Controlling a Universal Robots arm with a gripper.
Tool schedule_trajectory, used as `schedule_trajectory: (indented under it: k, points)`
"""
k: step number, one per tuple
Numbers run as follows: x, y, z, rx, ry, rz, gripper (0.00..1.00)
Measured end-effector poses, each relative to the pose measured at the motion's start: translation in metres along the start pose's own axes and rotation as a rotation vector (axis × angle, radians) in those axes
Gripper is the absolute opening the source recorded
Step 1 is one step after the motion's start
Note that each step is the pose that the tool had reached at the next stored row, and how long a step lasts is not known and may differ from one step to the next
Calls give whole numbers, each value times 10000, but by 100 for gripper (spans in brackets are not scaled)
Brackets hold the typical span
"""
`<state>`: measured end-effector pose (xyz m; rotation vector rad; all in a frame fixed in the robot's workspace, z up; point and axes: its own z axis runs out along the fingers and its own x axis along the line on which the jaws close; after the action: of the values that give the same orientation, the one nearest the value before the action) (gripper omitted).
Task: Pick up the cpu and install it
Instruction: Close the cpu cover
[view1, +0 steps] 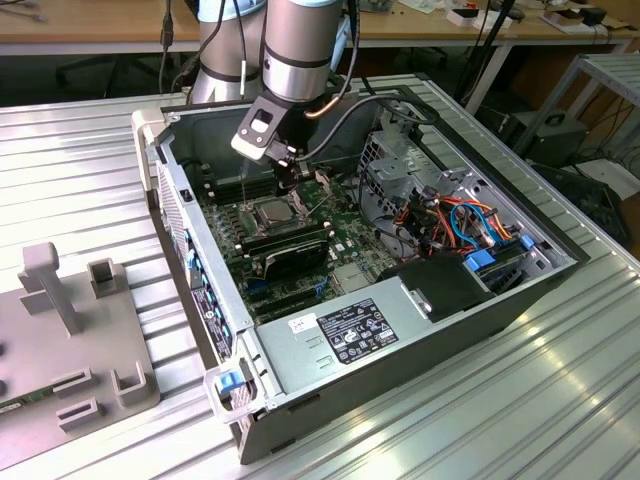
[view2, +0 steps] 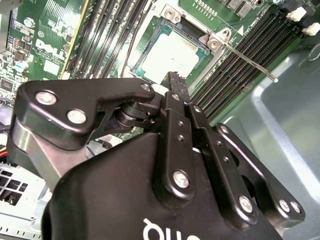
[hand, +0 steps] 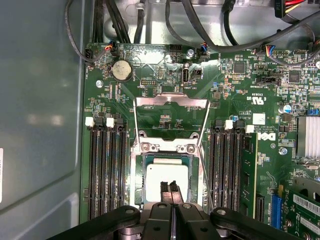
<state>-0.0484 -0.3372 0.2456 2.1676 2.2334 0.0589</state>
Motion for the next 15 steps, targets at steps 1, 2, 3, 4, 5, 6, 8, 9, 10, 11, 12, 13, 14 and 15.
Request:
schedule_trajectory:
  k: [1,2,3,4,5,6,8,9,10,11,12,13,14,15]
  points:
    - [1,0,-2,0,0,0,11]
    - [1,1,-4,0,1,1,11]
    - [0,1,-6,-1,1,0,11]
    - [0,1,-9,-1,0,0,11]
    - [0,1,-9,-1,1,0,11]
    - [0,1,-10,-1,1,0,11]
    - [0,1,-13,0,0,0,11]
    - [0,1,-19,0,-1,0,11]
    - [0,1,-21,0,0,0,11]
    - [0,3,-21,0,0,0,11]
    - [0,4,-21,0,-1,-1,11]
    - [-1,7,-21,1,-1,-1,11]
    - [-1,9,-22,1,-2,-1,11]
    - [-1,11,-21,0,-1,0,11]
